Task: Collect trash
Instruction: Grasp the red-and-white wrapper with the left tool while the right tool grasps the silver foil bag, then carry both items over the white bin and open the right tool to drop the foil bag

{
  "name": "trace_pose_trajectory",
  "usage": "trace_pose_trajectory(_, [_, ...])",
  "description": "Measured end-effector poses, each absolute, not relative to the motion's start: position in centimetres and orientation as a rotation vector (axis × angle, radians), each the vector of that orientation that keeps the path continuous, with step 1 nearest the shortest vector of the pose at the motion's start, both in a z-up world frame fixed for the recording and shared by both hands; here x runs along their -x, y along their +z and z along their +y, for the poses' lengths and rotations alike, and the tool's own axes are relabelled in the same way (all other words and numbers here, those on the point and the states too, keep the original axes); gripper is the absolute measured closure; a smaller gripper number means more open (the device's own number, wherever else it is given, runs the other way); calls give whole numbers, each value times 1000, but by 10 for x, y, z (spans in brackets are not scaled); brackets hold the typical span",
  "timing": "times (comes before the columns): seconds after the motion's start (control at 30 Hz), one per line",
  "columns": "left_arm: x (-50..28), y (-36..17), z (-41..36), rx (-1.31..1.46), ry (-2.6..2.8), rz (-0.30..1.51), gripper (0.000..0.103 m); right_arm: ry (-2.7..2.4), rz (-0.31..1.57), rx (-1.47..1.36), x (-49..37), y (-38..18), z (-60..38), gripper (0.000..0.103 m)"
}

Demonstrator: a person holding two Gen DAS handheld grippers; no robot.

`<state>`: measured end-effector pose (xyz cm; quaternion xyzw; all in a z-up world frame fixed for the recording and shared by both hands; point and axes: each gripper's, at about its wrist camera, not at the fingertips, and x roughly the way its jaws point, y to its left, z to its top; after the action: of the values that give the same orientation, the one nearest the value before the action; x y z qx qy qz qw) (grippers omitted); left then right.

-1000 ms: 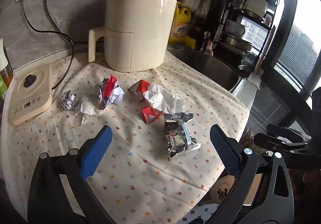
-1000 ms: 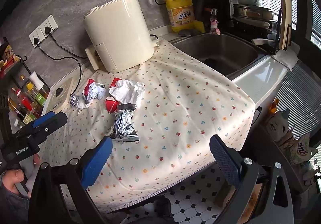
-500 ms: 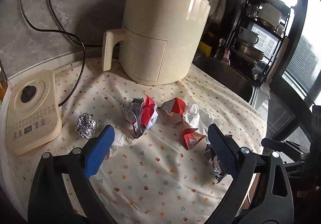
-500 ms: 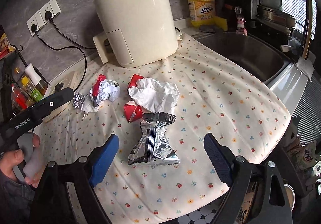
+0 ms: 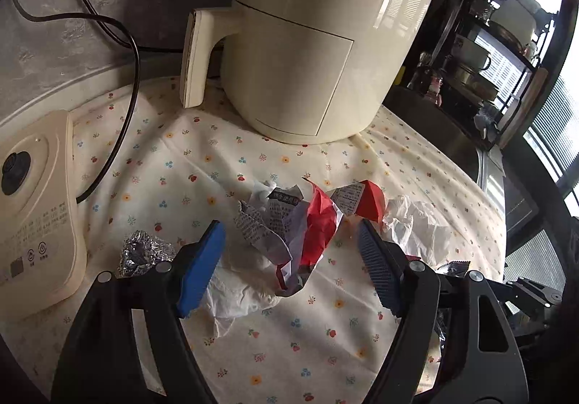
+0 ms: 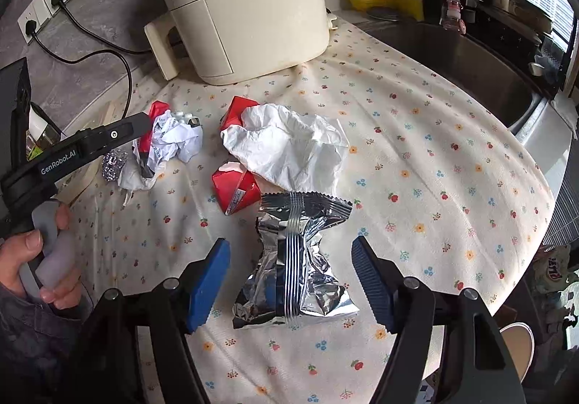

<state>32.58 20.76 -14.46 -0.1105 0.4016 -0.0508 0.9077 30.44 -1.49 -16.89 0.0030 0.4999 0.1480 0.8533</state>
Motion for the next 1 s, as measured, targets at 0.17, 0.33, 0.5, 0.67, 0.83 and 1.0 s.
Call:
trace_pose_trajectory(0.17, [-334, -152, 203, 205, -118, 856, 66, 334, 1085, -10, -304, -173, -13, 86])
trace_pose_trajectory(0.33, [-323, -141, 201, 191, -116, 821, 87, 360, 1045, -13, -292, -161, -16, 87])
trace_pose_trajectory(0.5, [-305, -122, 197, 190, -93, 775, 88, 379, 1007, -21, -280, -148, -28, 87])
trace_pose_trajectory(0.67, [-281, -99, 180, 184, -102, 727, 88, 402, 962, -31, -264, -134, -44, 87])
trace_pose_trajectory(0.83, [-262, -84, 146, 174, -131, 699, 88, 403, 935, -44, -244, -126, -73, 87])
trace_pose_trajectory(1.0, [-247, -75, 99, 155, -196, 693, 88, 373, 925, -70, -227, -119, -113, 87])
